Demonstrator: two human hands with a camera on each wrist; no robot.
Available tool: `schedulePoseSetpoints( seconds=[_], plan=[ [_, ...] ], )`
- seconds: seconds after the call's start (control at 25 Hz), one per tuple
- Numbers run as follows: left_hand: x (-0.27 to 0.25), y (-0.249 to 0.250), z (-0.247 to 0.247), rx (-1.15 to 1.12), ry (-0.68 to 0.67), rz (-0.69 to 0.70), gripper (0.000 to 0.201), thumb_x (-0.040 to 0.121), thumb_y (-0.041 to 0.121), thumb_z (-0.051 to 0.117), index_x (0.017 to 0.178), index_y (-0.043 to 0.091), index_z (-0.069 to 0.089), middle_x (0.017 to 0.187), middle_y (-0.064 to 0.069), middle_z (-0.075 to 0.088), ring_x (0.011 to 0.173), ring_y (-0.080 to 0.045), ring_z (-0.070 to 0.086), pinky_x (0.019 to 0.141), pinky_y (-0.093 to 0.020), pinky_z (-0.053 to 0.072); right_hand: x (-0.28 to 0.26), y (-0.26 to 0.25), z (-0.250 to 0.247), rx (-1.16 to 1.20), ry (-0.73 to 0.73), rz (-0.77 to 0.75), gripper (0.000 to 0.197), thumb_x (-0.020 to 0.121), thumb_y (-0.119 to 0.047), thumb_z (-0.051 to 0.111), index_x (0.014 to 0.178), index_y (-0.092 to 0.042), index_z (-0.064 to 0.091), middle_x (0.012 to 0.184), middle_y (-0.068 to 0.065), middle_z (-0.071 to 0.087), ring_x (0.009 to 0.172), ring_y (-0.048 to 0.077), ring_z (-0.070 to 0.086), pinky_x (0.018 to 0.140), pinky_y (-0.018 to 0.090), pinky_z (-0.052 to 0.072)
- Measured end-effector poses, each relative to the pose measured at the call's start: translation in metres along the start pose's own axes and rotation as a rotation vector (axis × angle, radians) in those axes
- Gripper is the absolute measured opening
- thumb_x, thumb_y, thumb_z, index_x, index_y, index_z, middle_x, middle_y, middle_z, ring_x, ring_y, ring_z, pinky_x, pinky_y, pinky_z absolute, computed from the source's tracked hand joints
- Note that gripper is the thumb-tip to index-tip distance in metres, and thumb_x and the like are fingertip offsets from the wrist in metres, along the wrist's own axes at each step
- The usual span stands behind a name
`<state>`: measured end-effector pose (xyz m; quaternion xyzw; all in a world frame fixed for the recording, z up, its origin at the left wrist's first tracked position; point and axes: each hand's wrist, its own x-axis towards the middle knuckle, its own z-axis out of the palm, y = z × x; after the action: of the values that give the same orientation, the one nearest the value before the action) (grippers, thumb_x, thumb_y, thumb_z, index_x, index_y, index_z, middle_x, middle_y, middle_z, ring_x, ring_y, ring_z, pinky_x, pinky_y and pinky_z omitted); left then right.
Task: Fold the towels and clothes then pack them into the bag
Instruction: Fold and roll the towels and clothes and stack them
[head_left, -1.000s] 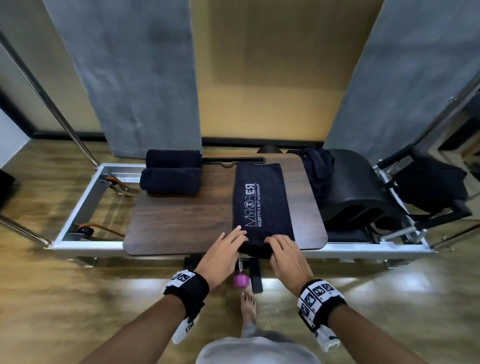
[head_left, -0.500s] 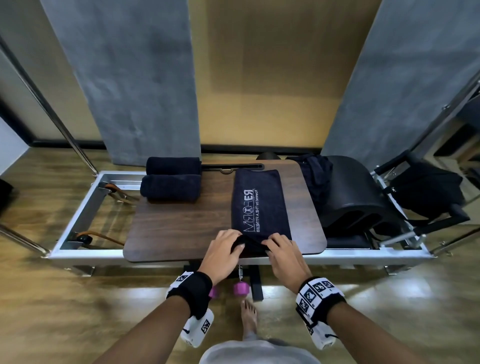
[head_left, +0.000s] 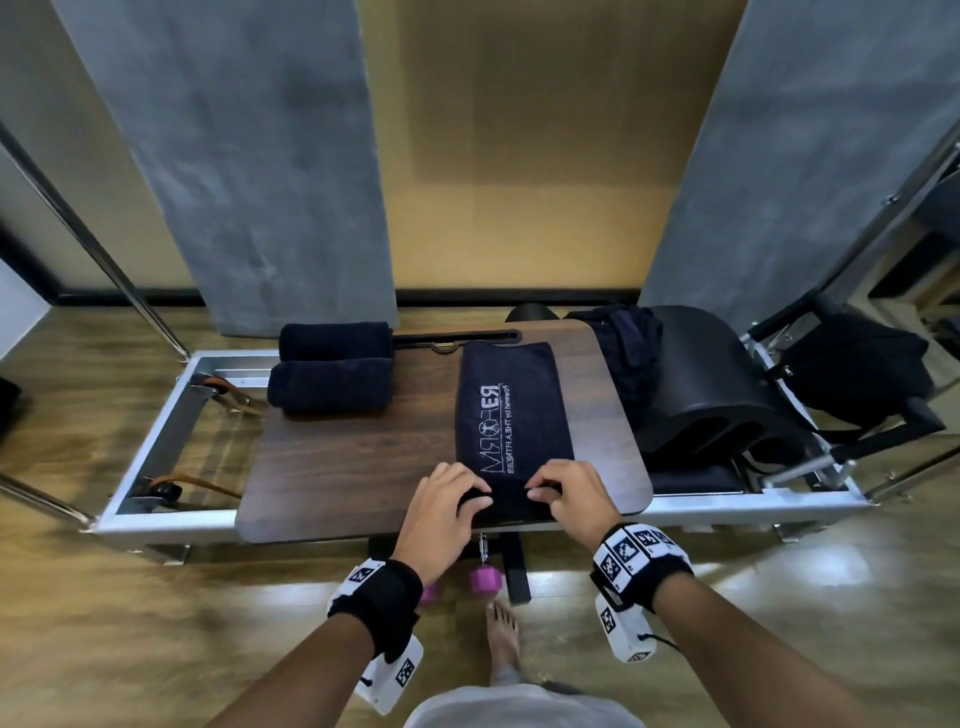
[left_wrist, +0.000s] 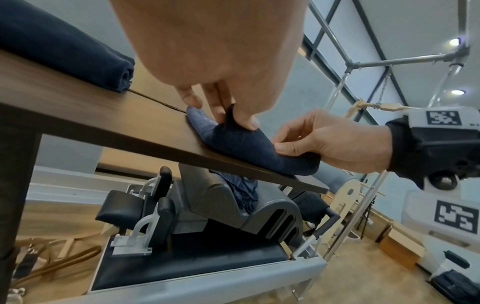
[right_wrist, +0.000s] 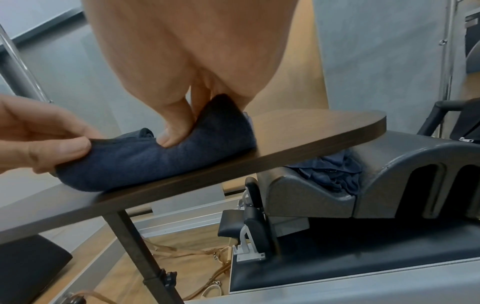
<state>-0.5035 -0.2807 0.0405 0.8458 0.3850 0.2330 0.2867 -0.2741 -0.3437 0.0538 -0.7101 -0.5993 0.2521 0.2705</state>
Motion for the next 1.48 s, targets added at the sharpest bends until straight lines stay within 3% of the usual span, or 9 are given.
schedulePoseSetpoints(
  seconds=[0.16, 0.4, 0.6, 0.76, 0.92, 1.04, 1.2, 1.36, 1.48],
  plan=[
    [0.01, -0.001, 0.004, -0.131, 0.008, -0.214, 0.01, 0.101, 0.022, 0.068, 0.1, 0.031, 0.073, 0.09, 0.017, 0.064, 0.094, 0.003, 0.054, 0.086, -0.032, 0.044, -0.002, -0.002, 0.008, -0.195, 0.071, -0.096, 0.009, 0.094, -0.013, 0.073, 0.095, -0.012, 0.083, 0.103, -0.001, 0.058, 0.092, 0.019, 0.059, 0.081, 0.036, 0.052],
    [0.037, -0.001, 0.004, -0.122, -0.042, -0.497, 0.024, 0.09, 0.043, 0.077, 0.097, 0.034, 0.057, 0.093, 0.01, 0.066, 0.097, -0.018, 0.064, 0.092, -0.041, 0.053, -0.018, -0.003, 0.017, -0.49, 0.279, -0.436, 0.032, 0.083, -0.005, 0.068, 0.113, -0.013, 0.074, 0.115, 0.004, 0.061, 0.108, 0.024, 0.057, 0.093, 0.036, 0.043],
    [0.056, -0.004, 0.005, -0.209, -0.099, -0.663, 0.035, 0.081, 0.04, 0.088, 0.096, 0.023, 0.061, 0.09, 0.002, 0.066, 0.095, -0.028, 0.07, 0.087, -0.041, 0.057, -0.019, -0.002, 0.019, -0.502, 0.098, -0.449, 0.034, 0.083, -0.021, 0.083, 0.113, -0.01, 0.072, 0.107, 0.003, 0.067, 0.097, 0.023, 0.064, 0.083, 0.036, 0.057],
    [0.048, 0.005, 0.007, 0.048, -0.005, -0.4, 0.036, 0.091, 0.045, 0.077, 0.109, 0.031, 0.049, 0.103, 0.007, 0.058, 0.096, -0.016, 0.058, 0.078, -0.037, 0.05, 0.0, -0.002, 0.013, -0.459, -0.011, -0.327, 0.02, 0.091, -0.008, 0.07, 0.111, -0.013, 0.07, 0.105, 0.001, 0.066, 0.097, 0.022, 0.06, 0.086, 0.036, 0.054],
    [0.038, 0.008, 0.012, 0.271, 0.041, 0.02, 0.026, 0.102, 0.053, 0.059, 0.109, 0.029, 0.065, 0.113, 0.013, 0.054, 0.106, -0.014, 0.052, 0.083, -0.037, 0.045, 0.026, -0.005, 0.005, -0.38, -0.1, -0.17, 0.023, 0.095, -0.004, 0.057, 0.113, -0.013, 0.068, 0.108, 0.003, 0.069, 0.106, 0.026, 0.062, 0.09, 0.039, 0.05],
    [0.04, -0.003, 0.013, 0.276, -0.079, -0.039, 0.035, 0.102, 0.057, 0.055, 0.121, 0.029, 0.065, 0.118, 0.017, 0.057, 0.113, -0.013, 0.051, 0.087, -0.037, 0.043, 0.036, -0.006, -0.002, -0.248, -0.116, -0.066, 0.031, 0.093, 0.0, 0.057, 0.117, -0.019, 0.063, 0.109, 0.002, 0.072, 0.104, 0.025, 0.066, 0.084, 0.039, 0.053],
    [0.062, -0.005, 0.013, 0.143, -0.112, -0.223, 0.024, 0.107, 0.047, 0.053, 0.117, 0.03, 0.066, 0.115, 0.015, 0.059, 0.113, -0.016, 0.051, 0.091, -0.042, 0.041, 0.034, 0.0, -0.001, -0.319, 0.012, -0.129, 0.014, 0.106, -0.028, 0.049, 0.118, -0.025, 0.047, 0.104, -0.001, 0.065, 0.092, 0.025, 0.062, 0.072, 0.039, 0.051],
    [0.081, -0.002, 0.021, 0.261, -0.189, -0.292, 0.026, 0.112, 0.041, 0.039, 0.109, 0.026, 0.059, 0.114, 0.008, 0.06, 0.113, -0.025, 0.052, 0.091, -0.046, 0.039, 0.025, 0.005, 0.004, -0.661, 0.059, -0.196, 0.046, 0.097, -0.059, 0.05, 0.123, -0.021, 0.057, 0.113, 0.0, 0.06, 0.101, 0.023, 0.057, 0.079, 0.04, 0.05],
    [0.089, -0.005, 0.022, 0.257, -0.19, -0.302, 0.023, 0.113, 0.042, 0.035, 0.109, 0.028, 0.053, 0.113, 0.008, 0.062, 0.11, -0.026, 0.054, 0.088, -0.046, 0.037, 0.028, 0.009, 0.008, -0.73, 0.074, -0.264, 0.061, 0.083, -0.048, 0.073, 0.132, -0.016, 0.057, 0.13, 0.01, 0.055, 0.116, 0.029, 0.056, 0.094, 0.046, 0.044]
  ],
)
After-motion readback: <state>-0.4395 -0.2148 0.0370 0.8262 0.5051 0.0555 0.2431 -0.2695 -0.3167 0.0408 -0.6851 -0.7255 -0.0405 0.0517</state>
